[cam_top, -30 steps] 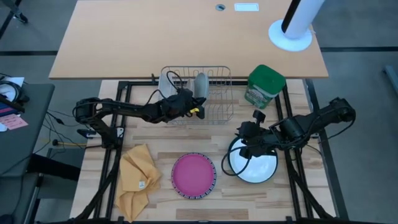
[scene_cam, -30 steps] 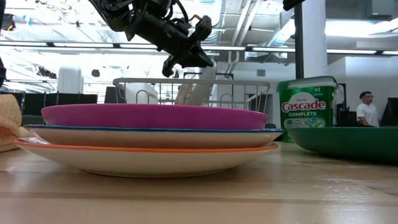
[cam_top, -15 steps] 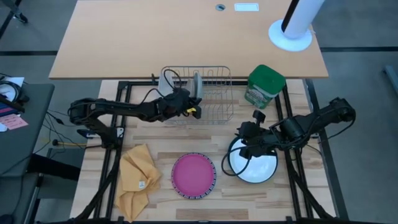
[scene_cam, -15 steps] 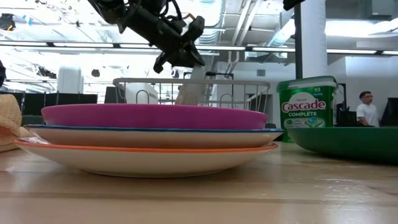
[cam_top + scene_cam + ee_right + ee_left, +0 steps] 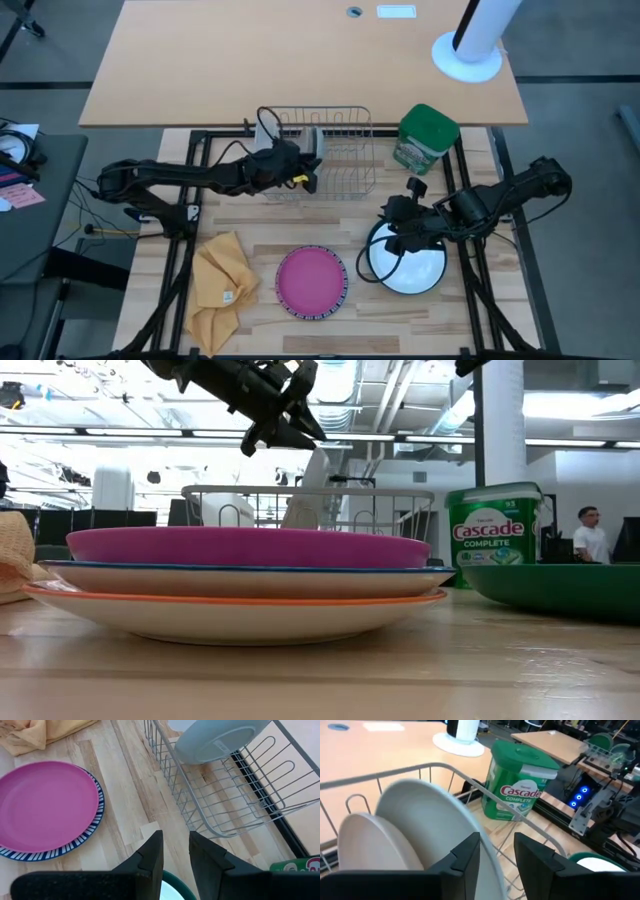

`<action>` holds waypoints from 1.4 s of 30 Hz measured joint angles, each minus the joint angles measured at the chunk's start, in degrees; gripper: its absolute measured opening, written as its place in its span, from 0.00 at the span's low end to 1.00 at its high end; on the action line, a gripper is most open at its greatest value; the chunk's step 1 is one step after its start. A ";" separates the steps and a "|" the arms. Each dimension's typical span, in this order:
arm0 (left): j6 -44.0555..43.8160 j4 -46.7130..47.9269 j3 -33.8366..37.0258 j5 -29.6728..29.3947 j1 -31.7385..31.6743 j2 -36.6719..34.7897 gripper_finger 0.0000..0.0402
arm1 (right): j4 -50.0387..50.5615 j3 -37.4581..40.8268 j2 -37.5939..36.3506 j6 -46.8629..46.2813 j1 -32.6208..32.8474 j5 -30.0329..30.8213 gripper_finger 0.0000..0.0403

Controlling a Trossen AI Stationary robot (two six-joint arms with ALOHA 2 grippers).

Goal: Sort dishes
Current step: Put the light blue plate into the dish rack, then put the pink plate into the dish rack

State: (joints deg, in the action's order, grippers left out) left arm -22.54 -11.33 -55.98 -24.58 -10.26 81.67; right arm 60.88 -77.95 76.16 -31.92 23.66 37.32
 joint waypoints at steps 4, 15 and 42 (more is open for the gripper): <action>0.62 0.01 -0.01 0.01 -0.16 -0.67 0.29 | 0.00 0.00 0.00 0.00 0.00 0.00 0.24; 1.91 2.98 -0.02 1.61 0.79 -0.70 0.29 | 0.02 0.00 0.00 -0.11 0.00 0.00 0.24; 6.32 12.79 -0.12 -3.76 12.09 -5.87 0.27 | 0.47 0.00 0.00 -0.09 -0.01 0.00 0.24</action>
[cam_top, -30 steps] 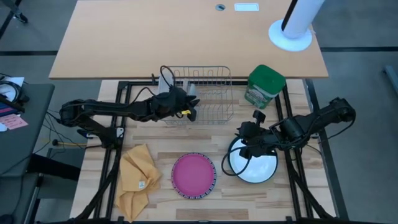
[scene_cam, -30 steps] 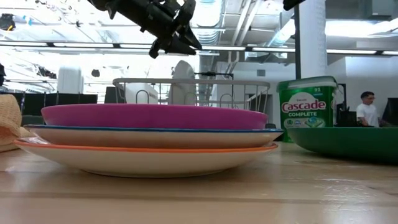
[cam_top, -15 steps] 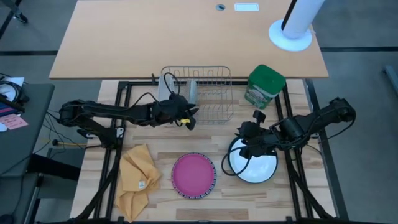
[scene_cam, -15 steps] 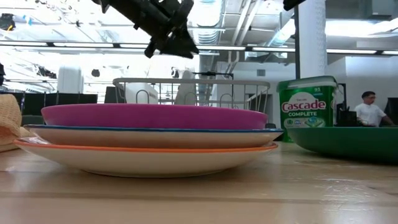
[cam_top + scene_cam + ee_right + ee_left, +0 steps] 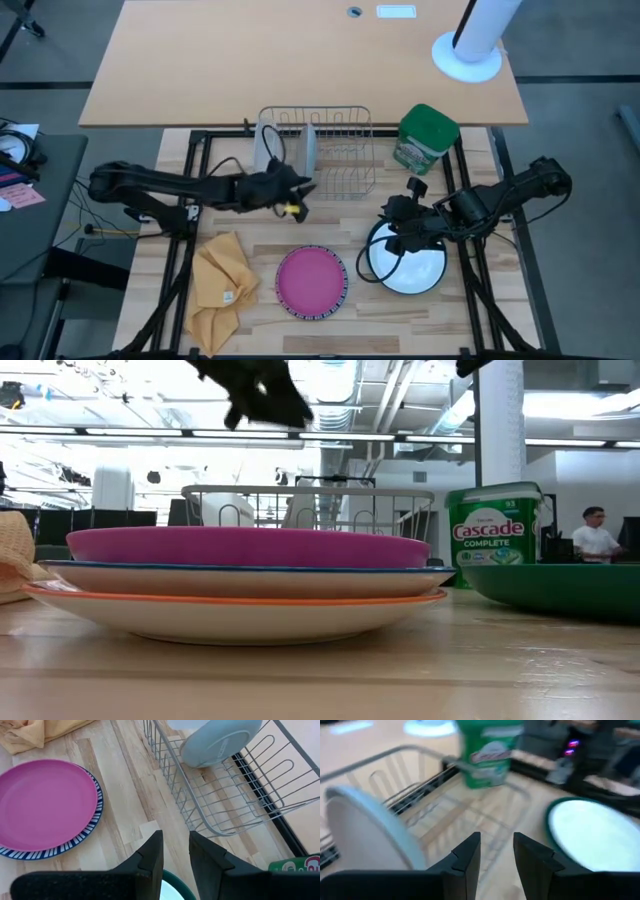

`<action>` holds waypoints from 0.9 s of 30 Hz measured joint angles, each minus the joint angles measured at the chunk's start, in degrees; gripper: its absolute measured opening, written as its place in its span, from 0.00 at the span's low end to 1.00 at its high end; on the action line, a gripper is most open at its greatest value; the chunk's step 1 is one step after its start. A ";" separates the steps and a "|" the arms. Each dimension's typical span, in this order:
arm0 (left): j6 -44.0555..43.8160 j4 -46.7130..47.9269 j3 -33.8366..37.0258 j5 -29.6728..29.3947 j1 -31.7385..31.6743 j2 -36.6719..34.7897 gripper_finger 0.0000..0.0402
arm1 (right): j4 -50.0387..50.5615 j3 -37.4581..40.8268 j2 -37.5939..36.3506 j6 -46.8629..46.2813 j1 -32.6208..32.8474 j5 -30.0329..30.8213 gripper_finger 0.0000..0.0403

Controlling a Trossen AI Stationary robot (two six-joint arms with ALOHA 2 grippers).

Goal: Sort dishes
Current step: Put the pink plate into the dish rack

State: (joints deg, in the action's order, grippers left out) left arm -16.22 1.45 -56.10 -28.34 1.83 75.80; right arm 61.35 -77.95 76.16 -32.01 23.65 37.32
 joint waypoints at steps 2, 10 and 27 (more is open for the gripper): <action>1.18 0.61 0.00 0.72 2.47 -2.55 0.27 | 0.03 0.00 0.01 0.00 0.01 0.00 0.24; 0.61 5.15 -0.04 20.12 12.02 -11.07 0.27 | -0.95 0.00 0.00 -0.02 0.00 0.00 0.24; -3.48 24.32 0.13 19.80 24.58 -2.66 0.27 | -8.80 0.00 0.02 -6.85 0.36 -3.58 0.24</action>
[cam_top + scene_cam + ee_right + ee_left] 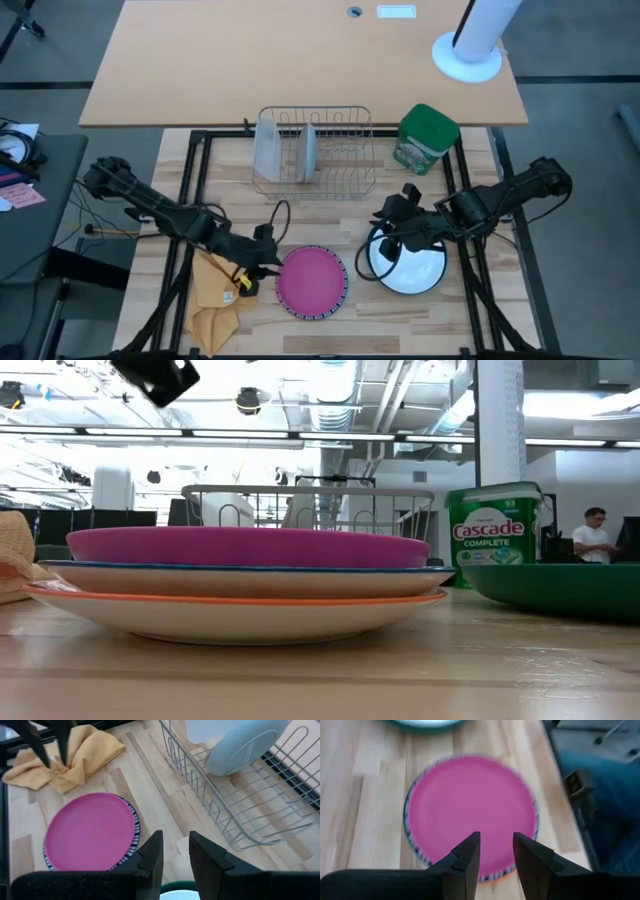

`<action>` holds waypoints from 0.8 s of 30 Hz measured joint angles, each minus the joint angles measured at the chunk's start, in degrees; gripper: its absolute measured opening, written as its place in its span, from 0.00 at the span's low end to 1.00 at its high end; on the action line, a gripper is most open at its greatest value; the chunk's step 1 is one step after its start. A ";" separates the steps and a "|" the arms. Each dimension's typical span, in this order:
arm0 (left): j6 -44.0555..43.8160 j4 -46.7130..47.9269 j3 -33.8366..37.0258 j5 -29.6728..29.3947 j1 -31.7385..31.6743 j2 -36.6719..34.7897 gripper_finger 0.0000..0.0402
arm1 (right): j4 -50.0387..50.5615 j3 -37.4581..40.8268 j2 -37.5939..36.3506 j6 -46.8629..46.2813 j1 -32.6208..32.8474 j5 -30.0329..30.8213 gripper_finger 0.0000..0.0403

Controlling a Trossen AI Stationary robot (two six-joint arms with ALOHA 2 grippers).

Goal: Sort dishes
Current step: Put the pink plate into the dish rack

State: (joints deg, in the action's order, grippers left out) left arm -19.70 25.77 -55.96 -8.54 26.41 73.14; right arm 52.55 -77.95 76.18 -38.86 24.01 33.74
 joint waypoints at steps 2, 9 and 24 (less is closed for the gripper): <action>-1.43 1.94 0.00 0.00 0.00 1.06 0.27 | -0.18 0.00 0.00 -1.09 0.00 -0.44 0.24; -10.31 4.29 0.00 -0.61 -0.02 4.91 0.27 | -0.78 0.00 1.09 -3.04 0.33 -1.12 0.24; -25.57 7.37 -0.54 0.79 -5.11 16.70 0.41 | -0.30 0.00 6.42 0.53 -1.75 -10.36 0.24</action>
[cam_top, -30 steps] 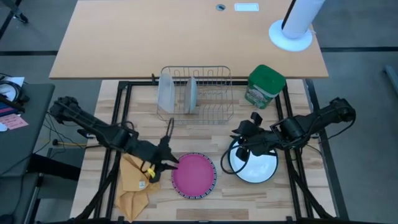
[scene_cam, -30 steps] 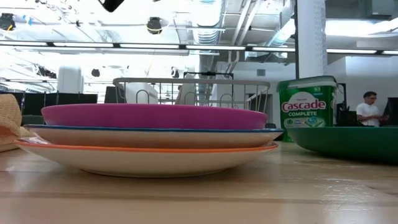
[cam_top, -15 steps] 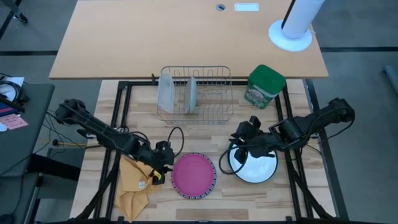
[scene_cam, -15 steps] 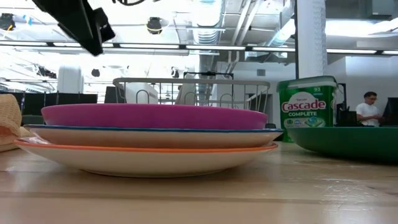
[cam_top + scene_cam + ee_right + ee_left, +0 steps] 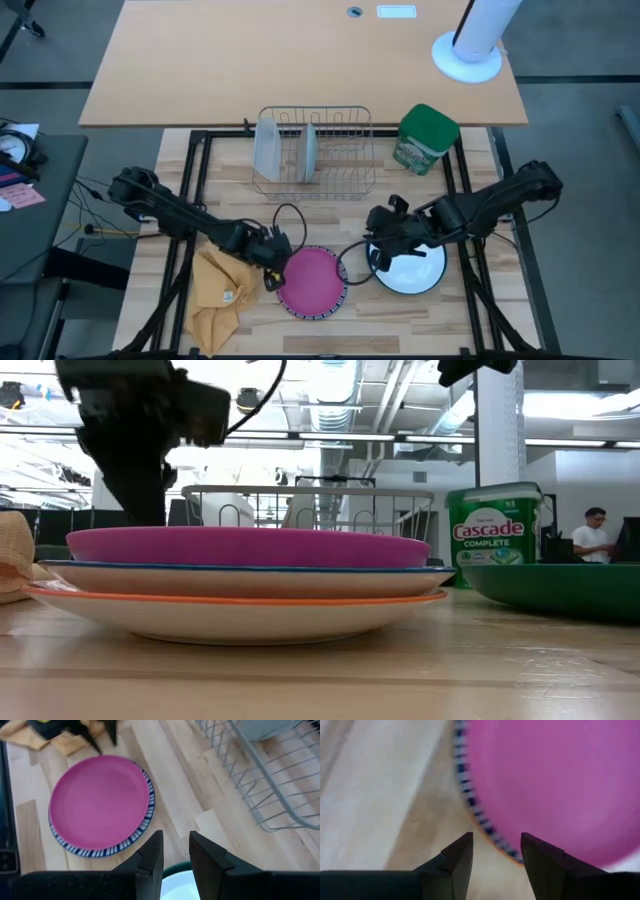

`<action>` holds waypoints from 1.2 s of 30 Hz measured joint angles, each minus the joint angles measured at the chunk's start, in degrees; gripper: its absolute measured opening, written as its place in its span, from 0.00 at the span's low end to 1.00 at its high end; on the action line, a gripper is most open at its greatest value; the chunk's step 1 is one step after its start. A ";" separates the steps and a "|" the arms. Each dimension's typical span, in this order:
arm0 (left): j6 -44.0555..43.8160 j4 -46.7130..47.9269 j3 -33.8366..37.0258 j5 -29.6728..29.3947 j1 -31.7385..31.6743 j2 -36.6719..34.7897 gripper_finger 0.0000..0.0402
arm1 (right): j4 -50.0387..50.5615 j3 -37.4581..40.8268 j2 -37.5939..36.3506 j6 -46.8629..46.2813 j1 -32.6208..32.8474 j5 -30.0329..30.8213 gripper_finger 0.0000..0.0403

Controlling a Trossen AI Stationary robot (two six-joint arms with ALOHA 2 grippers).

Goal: Sort dishes
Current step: Put the pink plate into the dish rack

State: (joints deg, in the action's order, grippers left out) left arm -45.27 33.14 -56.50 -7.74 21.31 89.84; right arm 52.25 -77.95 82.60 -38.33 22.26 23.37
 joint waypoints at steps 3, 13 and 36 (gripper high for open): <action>-3.65 3.36 -0.76 0.04 -1.86 1.08 0.43 | -0.02 0.00 0.14 1.28 0.10 -1.29 0.24; -6.43 2.89 -0.82 1.14 -3.22 1.25 0.44 | -0.02 0.00 0.14 1.44 0.09 -1.31 0.24; -6.09 -2.25 -0.86 4.19 -3.09 1.25 0.44 | -0.04 0.00 0.12 1.31 0.09 -1.31 0.24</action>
State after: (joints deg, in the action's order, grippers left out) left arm -51.35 30.89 -57.36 -3.55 18.22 91.09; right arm 52.20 -77.95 82.72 -37.01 22.35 22.06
